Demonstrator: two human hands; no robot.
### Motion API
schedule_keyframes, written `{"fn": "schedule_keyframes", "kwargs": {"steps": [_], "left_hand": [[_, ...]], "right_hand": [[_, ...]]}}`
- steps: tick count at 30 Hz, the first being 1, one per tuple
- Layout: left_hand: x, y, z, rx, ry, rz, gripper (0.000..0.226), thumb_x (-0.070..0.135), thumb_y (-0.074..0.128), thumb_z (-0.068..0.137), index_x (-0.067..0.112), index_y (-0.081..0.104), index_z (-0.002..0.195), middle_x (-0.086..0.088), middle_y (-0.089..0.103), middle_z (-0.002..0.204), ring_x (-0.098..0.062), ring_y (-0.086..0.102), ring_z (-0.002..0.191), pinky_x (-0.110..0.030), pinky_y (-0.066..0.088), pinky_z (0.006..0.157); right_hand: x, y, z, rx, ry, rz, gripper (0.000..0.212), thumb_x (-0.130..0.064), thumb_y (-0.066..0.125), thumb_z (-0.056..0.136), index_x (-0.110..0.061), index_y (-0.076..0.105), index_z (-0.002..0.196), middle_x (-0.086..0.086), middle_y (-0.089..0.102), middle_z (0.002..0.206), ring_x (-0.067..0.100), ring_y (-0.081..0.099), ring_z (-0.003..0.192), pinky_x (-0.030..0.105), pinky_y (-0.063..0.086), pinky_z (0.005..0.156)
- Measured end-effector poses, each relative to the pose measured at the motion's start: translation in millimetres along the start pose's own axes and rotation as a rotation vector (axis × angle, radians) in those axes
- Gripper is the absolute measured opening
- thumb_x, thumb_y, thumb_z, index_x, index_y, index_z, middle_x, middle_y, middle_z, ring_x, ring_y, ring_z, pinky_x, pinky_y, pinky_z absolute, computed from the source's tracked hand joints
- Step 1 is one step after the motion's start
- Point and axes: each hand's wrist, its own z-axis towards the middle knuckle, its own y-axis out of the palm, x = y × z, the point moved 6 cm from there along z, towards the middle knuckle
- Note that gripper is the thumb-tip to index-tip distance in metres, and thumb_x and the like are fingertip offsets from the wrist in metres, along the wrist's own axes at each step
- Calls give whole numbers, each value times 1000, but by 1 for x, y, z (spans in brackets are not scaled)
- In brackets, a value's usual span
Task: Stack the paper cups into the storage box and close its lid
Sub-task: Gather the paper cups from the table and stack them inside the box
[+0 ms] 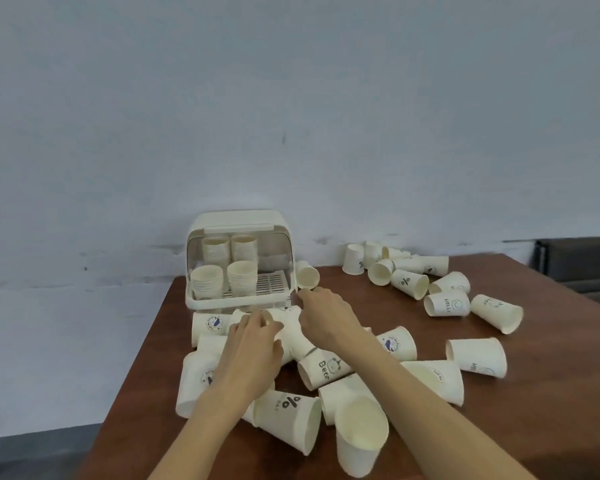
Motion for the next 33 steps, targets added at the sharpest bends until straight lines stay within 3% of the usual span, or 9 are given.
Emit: {"fn": "schedule_keyframes", "kwargs": {"steps": [4,11,14,21,23,26,28,30,33], "left_hand": [[23,2,-19,-86,25,29,36,23,43,95,25,57,128,-2,53,119,-21,49,111,-32,36,96],[45,3,-54,-203,91,64,37,19,42,93,29,64,121,-4,55,109,-24,51,104,-32,37,85],[56,2,-63,-263,143,90,37,17,42,94,30,64,120,-3,53,114,-24,48,110,-30,33,88],[67,13,-66,-376,304,244,51,5,42,89,31,56,131,-6,47,115,-24,45,112,-34,29,100],[71,16,-65,-384,355,311,50,5,45,87,28,54,131,-8,46,115,-25,45,113,-38,30,101],[76,20,-64,-380,399,386,46,4,50,86,20,53,129,-10,46,118,-27,45,113,-40,31,99],[77,24,-65,-382,422,422,45,4,53,85,20,56,126,-10,46,118,-27,45,112,-40,32,98],[75,27,-65,-387,434,428,44,4,55,84,23,59,123,-9,46,119,-26,45,114,-39,31,98],[75,30,-63,-396,433,438,37,4,57,84,21,63,116,-9,47,119,-26,45,114,-39,30,100]], "right_hand": [[7,-13,-36,25,48,-33,23,-13,45,89,-9,56,109,12,57,105,34,55,98,37,39,71],[5,-18,-89,9,86,-72,19,-12,46,88,-10,59,102,11,60,105,32,57,94,34,37,67],[1,-21,-104,-7,101,-90,26,-13,46,89,-11,61,111,10,61,109,31,58,99,34,40,70],[-18,-21,-137,-142,74,-195,24,-26,50,93,-7,58,104,12,59,107,30,59,98,35,41,69],[-22,-18,-144,-200,61,-213,16,-22,50,90,-8,56,92,11,60,102,29,58,93,34,40,67],[-21,-7,-151,-278,72,-200,14,-18,50,80,-11,45,69,7,54,82,27,53,81,34,46,84],[-21,-5,-154,-287,75,-221,9,-16,51,82,-9,56,84,10,58,93,27,56,90,32,43,79],[-21,-4,-156,-273,75,-260,22,-12,52,86,-8,60,106,12,59,110,28,56,104,33,40,75],[-18,-3,-156,-248,63,-327,24,-11,52,90,-6,58,113,14,58,116,29,55,109,33,39,77]]}}
